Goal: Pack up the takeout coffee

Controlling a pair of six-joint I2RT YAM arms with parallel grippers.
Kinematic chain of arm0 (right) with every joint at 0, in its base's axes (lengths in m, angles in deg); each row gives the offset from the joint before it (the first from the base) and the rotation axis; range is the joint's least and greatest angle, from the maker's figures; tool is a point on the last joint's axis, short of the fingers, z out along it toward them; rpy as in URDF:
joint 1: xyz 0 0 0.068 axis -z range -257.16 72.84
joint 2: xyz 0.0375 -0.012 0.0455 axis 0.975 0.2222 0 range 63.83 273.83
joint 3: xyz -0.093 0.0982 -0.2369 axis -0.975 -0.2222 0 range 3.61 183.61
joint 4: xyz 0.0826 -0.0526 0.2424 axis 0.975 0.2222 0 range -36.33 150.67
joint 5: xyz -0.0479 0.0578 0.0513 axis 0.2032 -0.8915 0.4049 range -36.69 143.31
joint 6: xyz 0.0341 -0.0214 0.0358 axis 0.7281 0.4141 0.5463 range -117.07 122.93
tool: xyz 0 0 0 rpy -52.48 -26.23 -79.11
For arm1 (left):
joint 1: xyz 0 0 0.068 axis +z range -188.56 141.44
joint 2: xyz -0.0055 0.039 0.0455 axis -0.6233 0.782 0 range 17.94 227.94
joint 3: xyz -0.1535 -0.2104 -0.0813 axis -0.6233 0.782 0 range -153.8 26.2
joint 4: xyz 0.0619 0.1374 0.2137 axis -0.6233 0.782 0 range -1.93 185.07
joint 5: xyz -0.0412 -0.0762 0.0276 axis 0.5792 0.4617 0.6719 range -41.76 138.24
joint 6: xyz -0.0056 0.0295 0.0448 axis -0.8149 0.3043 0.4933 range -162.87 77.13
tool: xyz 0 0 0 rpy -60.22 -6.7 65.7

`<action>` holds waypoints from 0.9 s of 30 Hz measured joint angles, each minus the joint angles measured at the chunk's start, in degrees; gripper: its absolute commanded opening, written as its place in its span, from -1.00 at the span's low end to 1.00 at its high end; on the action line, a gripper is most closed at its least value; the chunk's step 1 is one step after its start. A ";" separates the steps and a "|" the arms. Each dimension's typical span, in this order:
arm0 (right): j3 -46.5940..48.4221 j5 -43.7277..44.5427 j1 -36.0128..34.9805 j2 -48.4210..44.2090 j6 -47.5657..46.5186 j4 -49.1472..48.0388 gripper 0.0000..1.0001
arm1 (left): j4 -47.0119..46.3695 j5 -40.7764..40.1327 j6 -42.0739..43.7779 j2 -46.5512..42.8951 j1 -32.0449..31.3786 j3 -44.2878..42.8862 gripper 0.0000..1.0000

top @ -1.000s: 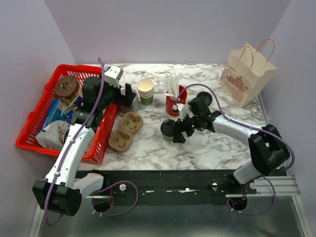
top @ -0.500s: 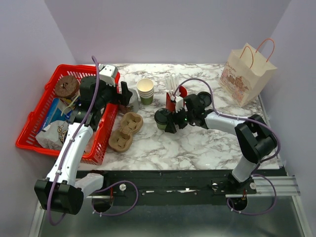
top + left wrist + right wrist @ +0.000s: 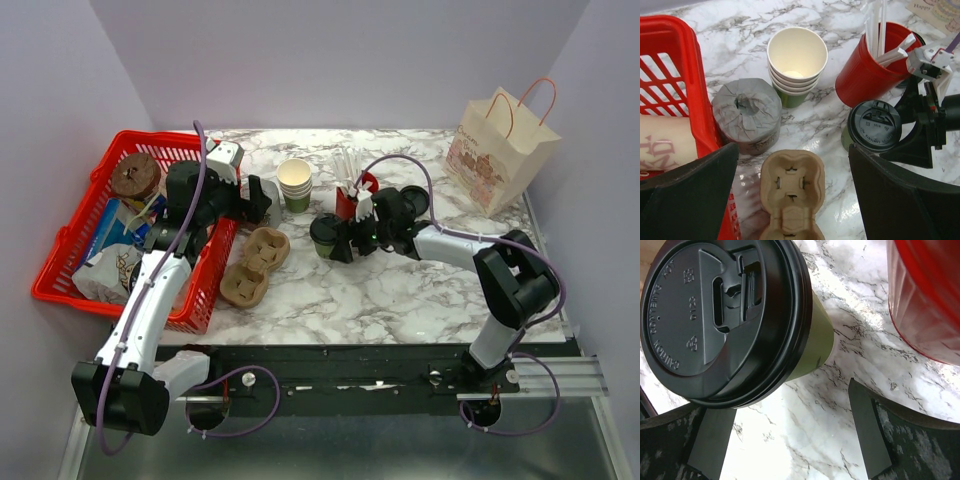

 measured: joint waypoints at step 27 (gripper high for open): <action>-10.93 -12.24 1.99 -20.09 -1.70 6.84 1.00 | -5.35 8.11 -4.07 10.16 -10.95 5.22 0.93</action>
